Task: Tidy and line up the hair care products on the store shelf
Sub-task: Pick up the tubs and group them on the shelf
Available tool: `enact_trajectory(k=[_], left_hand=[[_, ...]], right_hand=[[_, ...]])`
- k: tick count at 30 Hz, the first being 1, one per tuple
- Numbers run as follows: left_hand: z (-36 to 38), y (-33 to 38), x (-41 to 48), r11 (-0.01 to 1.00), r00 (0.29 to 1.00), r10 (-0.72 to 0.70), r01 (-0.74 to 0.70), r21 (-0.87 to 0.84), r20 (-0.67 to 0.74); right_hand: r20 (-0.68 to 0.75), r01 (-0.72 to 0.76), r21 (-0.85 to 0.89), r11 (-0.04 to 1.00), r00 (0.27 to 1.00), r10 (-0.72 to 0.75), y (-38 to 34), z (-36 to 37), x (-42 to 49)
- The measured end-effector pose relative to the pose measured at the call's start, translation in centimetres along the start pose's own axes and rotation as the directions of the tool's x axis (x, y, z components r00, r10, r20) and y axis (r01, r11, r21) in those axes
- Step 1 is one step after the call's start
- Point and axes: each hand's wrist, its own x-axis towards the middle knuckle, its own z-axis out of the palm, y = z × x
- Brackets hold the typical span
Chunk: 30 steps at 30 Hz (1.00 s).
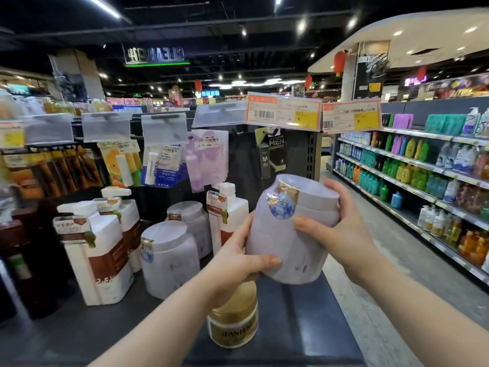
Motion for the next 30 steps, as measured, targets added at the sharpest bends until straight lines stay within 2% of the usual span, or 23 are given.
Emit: enact_trajectory(k=[6, 13, 17, 21, 24, 27, 30], left_hand=[[-1.8, -0.1, -4.4, 0.993, 0.983, 0.061, -0.078, -0.089, -0.176], [-6.9, -0.3, -11.1, 0.996, 0.935, 0.035, -0.061, -0.061, -0.353], [-10.4, -1.1, -14.3, 0.998, 0.897, 0.026, -0.048, -0.038, -0.441], [-13.9, -2.5, -16.1, 0.998, 0.892, -0.004, -0.028, -0.063, -0.452], [-16.6, -4.1, -16.7, 0.997, 0.882, -0.066, 0.041, -0.065, -0.467], [-18.3, -5.7, -16.3, 0.991, 0.899, -0.123, 0.131, -0.011, -0.421], [-19.3, -6.8, -15.6, 0.987, 0.929, -0.126, 0.154, 0.054, -0.348]], right_hand=[[0.171, -0.003, 0.009, 1.0, 0.985, 0.001, -2.3, 3.4, -0.6], [0.402, -0.044, 0.047, 0.998, 0.915, 0.021, -2.6, 11.3, -2.3], [0.457, -0.092, -0.01, 0.996, 0.886, 0.086, -1.9, 16.0, -2.9], [0.461, -0.093, -0.094, 0.991, 0.878, 0.127, -0.5, 19.9, -3.7], [0.45, -0.101, -0.137, 0.985, 0.88, 0.153, 1.4, 22.0, -4.4], [0.426, -0.13, -0.174, 0.976, 0.884, 0.194, 3.3, 22.9, -5.0], [0.396, -0.146, -0.182, 0.972, 0.894, 0.209, 4.8, 22.9, -5.4]])
